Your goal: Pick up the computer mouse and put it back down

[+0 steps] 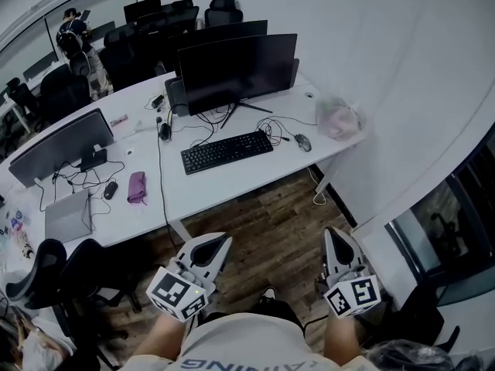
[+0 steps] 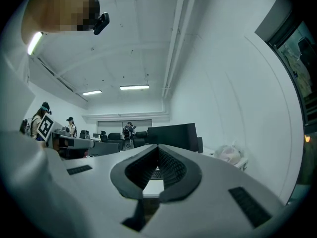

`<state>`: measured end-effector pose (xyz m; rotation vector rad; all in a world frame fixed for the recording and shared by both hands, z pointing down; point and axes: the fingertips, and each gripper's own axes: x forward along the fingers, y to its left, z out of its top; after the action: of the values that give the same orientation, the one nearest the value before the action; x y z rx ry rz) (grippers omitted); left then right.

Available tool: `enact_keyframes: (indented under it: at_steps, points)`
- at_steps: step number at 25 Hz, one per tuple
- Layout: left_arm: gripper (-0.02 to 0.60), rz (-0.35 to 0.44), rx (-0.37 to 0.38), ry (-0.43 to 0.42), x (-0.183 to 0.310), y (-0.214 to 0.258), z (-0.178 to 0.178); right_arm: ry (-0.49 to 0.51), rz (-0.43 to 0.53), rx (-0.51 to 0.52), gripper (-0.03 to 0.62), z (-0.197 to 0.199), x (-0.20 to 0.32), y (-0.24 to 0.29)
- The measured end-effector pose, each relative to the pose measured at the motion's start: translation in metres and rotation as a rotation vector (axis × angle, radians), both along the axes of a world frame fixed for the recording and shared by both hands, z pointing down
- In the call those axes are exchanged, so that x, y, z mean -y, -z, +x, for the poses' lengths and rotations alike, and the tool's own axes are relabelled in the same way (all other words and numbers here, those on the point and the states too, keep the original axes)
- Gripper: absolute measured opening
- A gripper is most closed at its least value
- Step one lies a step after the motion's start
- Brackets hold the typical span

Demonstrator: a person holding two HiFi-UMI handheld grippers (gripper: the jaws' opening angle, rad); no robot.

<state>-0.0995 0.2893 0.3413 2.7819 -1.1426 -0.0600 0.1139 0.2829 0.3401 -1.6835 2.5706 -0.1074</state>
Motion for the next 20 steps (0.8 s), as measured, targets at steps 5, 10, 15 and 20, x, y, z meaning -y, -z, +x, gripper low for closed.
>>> enact_keyframes:
  at_steps: [5,10,15,20]
  points:
    - [0.005,-0.003,0.005,0.007,0.023,0.002,0.023,0.015,-0.009,0.003,0.02,0.02,0.024,-0.001]
    - [0.005,-0.012,0.012,0.018,0.045,0.001,0.051,0.023,-0.019,0.011,0.02,0.049,0.048,-0.004]
    - [0.005,-0.017,0.028,0.016,0.062,-0.002,0.083,0.023,-0.029,0.027,0.02,0.081,0.067,-0.011]
    - [0.005,-0.018,0.038,0.024,0.08,-0.006,0.113,0.025,-0.043,0.036,0.02,0.112,0.085,-0.02]
